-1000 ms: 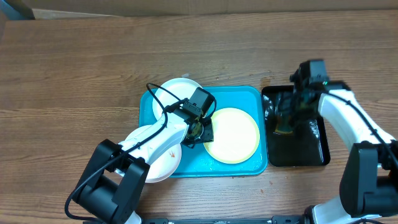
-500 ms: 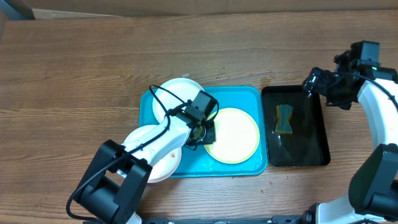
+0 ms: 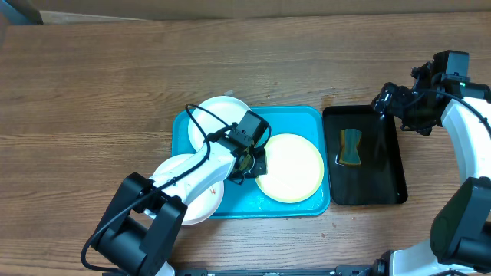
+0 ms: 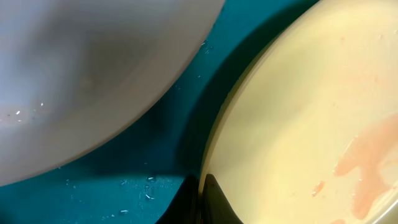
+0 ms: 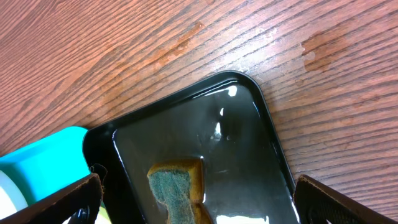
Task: Clean dirty plates on tray and stack at the side
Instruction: 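Lift the yellow-rimmed plate with left gripper and set it left of tray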
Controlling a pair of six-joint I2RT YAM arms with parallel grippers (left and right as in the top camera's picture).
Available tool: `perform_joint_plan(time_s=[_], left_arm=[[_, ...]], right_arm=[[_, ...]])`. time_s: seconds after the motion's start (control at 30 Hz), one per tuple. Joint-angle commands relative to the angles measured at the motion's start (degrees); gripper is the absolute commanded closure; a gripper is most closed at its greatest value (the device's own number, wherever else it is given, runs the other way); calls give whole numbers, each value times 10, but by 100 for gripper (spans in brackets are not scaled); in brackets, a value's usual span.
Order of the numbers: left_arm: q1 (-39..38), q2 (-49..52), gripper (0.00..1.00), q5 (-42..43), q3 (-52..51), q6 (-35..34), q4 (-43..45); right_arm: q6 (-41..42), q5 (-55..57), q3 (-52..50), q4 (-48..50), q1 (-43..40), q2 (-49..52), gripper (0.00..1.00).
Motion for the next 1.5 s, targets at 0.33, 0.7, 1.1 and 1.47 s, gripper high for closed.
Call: perform_joint_plan(time_s=[0.33, 0.7, 1.1, 1.47], left_arm=[[35, -24, 96, -2, 118, 75, -83], [22, -24, 96, -30, 234, 123, -132], [-67, -23, 96, -138, 242, 125, -9], [-159, -15, 96, -257, 242, 232, 122]], right_arm=[[4, -6, 10, 2, 1, -6, 0], [4, -7, 10, 28, 1, -6, 0], [30, -50, 10, 85, -127, -6, 0], [30, -49, 10, 86, -162, -6, 0]])
